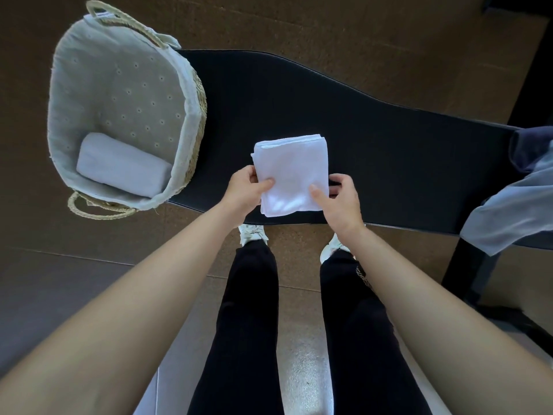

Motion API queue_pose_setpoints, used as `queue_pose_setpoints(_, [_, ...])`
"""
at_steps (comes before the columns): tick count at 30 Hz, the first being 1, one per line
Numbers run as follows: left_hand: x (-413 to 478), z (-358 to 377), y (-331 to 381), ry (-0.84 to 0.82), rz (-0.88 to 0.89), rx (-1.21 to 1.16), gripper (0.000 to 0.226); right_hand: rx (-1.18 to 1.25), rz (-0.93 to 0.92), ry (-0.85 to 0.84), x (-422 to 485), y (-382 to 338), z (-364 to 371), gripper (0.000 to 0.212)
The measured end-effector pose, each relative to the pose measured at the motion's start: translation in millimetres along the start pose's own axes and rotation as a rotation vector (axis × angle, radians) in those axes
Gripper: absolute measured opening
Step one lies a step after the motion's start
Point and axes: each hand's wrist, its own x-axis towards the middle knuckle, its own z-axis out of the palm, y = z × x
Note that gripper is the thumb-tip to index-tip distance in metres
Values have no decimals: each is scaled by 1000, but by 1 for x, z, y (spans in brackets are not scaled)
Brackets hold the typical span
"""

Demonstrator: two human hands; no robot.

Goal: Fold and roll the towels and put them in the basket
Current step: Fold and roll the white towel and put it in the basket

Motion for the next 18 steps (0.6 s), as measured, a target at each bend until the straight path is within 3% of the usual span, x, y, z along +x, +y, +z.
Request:
queue_pose_setpoints(2, [-5,7,-4,110,102,106,41,15,-14,-61,4,-2,-1,44])
queue_pose_setpoints(4, [-11,15,-8,283,323,230,59,14,-25,-121,7,-4,-2,33])
queue_pose_setpoints(7, [-18,24,-15,221,566,353,72,-11,-43,-137,9,-4,0,26])
queue_pose_setpoints(11, [-19,26,-18,146,577,649,78,-67,-80,-164,5,-4,-2,36])
queue_pose_setpoints(18, [-14,23,-8,130,513,884,117,-188,-210,-240,-4,2,-8,78])
